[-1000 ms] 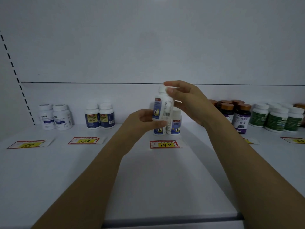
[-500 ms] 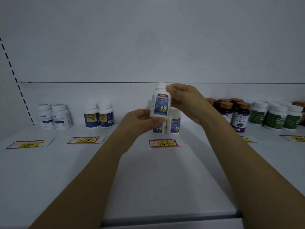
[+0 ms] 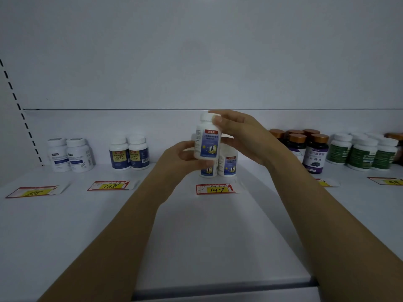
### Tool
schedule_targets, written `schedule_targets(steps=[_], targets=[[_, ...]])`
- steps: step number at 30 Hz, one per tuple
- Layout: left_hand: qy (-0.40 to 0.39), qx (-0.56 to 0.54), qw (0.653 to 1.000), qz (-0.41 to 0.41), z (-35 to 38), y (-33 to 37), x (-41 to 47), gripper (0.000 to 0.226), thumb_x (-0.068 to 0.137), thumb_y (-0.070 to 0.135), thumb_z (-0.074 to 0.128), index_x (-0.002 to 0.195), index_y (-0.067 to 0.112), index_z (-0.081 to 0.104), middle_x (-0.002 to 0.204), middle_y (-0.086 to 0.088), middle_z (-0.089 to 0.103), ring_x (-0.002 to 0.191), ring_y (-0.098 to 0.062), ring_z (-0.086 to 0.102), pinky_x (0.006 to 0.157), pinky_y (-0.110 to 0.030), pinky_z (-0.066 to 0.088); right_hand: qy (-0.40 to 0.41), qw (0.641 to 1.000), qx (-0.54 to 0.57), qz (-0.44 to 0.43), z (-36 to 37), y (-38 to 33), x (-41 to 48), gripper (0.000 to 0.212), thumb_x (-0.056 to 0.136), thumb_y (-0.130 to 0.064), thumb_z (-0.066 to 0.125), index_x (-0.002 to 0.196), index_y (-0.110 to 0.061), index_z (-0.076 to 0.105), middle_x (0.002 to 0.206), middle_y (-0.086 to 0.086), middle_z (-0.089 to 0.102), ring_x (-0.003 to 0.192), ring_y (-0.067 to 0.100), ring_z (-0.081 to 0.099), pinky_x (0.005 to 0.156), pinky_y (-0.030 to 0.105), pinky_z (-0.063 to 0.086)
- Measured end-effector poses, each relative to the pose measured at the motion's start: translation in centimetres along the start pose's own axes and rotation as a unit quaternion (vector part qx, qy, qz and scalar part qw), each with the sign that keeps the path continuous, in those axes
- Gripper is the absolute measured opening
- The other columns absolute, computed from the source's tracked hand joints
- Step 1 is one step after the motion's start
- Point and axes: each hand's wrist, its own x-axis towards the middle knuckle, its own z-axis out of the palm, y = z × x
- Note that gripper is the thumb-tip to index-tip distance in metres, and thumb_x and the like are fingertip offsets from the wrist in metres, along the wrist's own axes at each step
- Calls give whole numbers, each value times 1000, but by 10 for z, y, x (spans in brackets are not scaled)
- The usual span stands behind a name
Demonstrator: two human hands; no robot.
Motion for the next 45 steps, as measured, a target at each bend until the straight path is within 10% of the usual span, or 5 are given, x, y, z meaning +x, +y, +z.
schedule_targets(steps=[7, 14, 23, 32, 45], targets=[[115, -34, 983, 141, -6, 2, 3, 56, 70, -15, 71, 110, 21, 57, 105, 13, 65, 94, 1, 63, 74, -13, 53, -17, 969, -156, -191, 29, -11, -14, 48, 77, -5, 75, 117, -25, 57, 121, -10, 61, 116, 3, 57, 102, 24, 46], [117, -30, 978, 168, -4, 5, 0, 54, 69, -14, 71, 112, 17, 59, 105, 11, 66, 95, -1, 65, 84, -16, 53, -18, 963, -179, -200, 29, -12, -18, 48, 78, -5, 75, 118, -23, 58, 121, -12, 61, 116, 1, 56, 101, 20, 45], [-118, -93, 986, -68, 7, 16, -8, 42, 68, 27, 71, 107, 13, 63, 101, -6, 73, 93, -19, 70, 82, -28, 57, 51, 994, -80, 58, 3, -13, -4, 45, 86, -39, 65, 110, -1, 67, 103, 16, 72, 97, 31, 69, 94, 41, 53], [-145, -149, 961, -184, 2, 20, -12, 61, 60, 53, 62, 103, 10, 64, 85, -10, 72, 72, -19, 69, 71, -28, 58, 46, 969, 3, 242, 1, -1, -3, 48, 82, -39, 71, 113, -3, 65, 89, 14, 70, 73, 20, 69, 64, 28, 61], [-11, 38, 999, -18, 4, 6, -6, 41, 68, 3, 78, 104, 19, 64, 97, 8, 71, 84, -2, 68, 72, -15, 55, 21, 986, -159, -37, 5, -9, -9, 27, 89, -28, 65, 116, -25, 65, 110, 2, 70, 101, 15, 68, 95, 37, 53]])
